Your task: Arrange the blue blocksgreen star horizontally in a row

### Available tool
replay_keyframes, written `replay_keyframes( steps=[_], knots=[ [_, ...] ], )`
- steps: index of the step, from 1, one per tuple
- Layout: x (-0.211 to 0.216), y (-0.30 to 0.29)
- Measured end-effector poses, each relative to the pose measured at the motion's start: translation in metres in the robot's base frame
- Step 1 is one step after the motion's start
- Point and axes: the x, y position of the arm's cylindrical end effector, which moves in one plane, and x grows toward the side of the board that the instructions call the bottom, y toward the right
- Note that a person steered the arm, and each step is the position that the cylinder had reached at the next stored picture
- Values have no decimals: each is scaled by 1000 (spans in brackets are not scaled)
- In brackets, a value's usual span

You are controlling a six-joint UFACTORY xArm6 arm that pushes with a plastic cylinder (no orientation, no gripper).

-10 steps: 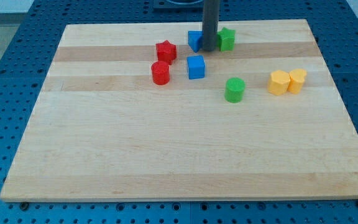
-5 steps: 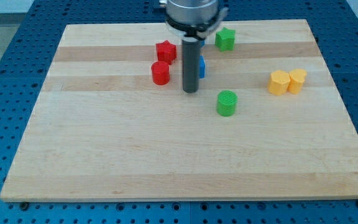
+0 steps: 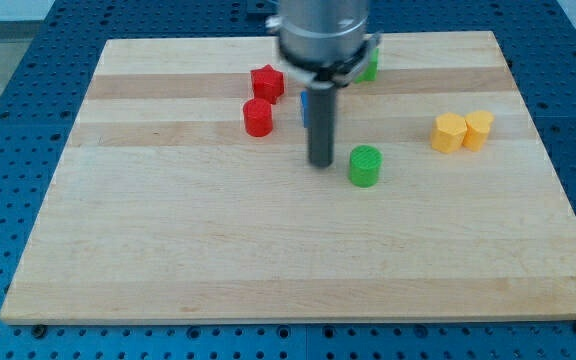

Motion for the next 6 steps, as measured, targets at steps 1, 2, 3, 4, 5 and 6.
replay_keyframes(
  steps=[1, 2, 3, 4, 5, 6],
  knots=[
    [-30, 8],
    [-30, 7],
    [-30, -5],
    [-37, -24],
    [-65, -40],
    [-104, -50]
  ],
)
